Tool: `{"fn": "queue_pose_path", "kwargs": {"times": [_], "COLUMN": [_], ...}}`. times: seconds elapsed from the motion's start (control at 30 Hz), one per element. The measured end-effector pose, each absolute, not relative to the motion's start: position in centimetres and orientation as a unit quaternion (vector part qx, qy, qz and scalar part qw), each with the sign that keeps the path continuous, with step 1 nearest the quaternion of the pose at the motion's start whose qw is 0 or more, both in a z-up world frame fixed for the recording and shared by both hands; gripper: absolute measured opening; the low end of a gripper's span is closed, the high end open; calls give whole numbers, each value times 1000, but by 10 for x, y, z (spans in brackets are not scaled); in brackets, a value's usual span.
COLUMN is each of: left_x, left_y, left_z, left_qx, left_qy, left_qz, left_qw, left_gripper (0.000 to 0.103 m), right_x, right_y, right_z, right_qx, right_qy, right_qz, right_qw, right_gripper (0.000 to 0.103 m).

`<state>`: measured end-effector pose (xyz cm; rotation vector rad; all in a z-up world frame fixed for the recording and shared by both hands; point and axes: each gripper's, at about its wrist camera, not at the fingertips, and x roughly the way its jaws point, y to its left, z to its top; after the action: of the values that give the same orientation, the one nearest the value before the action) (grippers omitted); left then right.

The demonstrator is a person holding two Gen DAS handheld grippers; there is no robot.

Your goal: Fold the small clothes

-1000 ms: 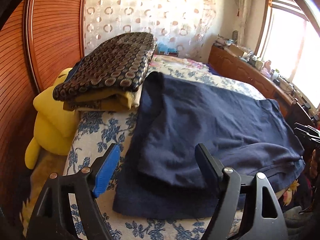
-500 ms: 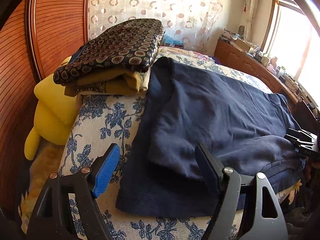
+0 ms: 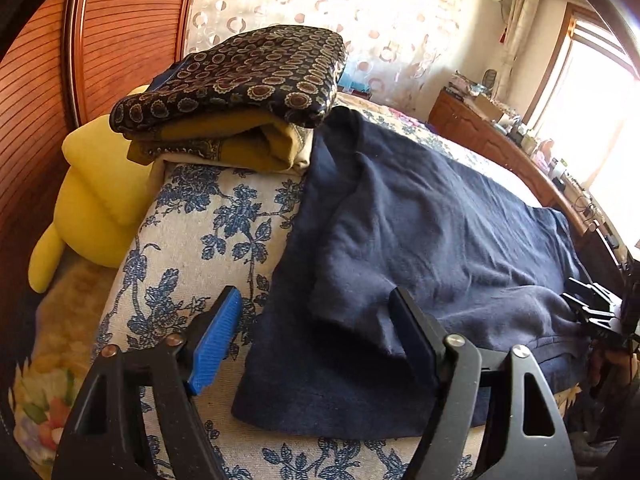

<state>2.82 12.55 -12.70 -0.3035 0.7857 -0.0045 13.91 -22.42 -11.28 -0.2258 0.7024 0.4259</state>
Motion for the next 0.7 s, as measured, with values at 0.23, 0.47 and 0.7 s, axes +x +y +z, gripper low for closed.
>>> {"fn": "queue_pose_path", "kwargs": {"times": [0.23, 0.47, 0.7], "left_x": [30, 32, 34], "left_y": [120, 113, 97], "left_z": [-127, -125, -99], "left_qx": [-137, -135, -139], "left_qy": [381, 374, 340], "left_qz": [-8, -27, -60], "left_qw": [914, 917, 928], "left_gripper": [45, 13, 9], "right_x": [138, 138, 138], "right_y": [-225, -224, -224], "right_z": [-114, -114, -113], "right_qx": [-110, -110, -110], "right_qy": [339, 340, 341], "right_qz": [207, 207, 209], "right_qw": [911, 911, 910], "right_gripper": [72, 72, 72]}}
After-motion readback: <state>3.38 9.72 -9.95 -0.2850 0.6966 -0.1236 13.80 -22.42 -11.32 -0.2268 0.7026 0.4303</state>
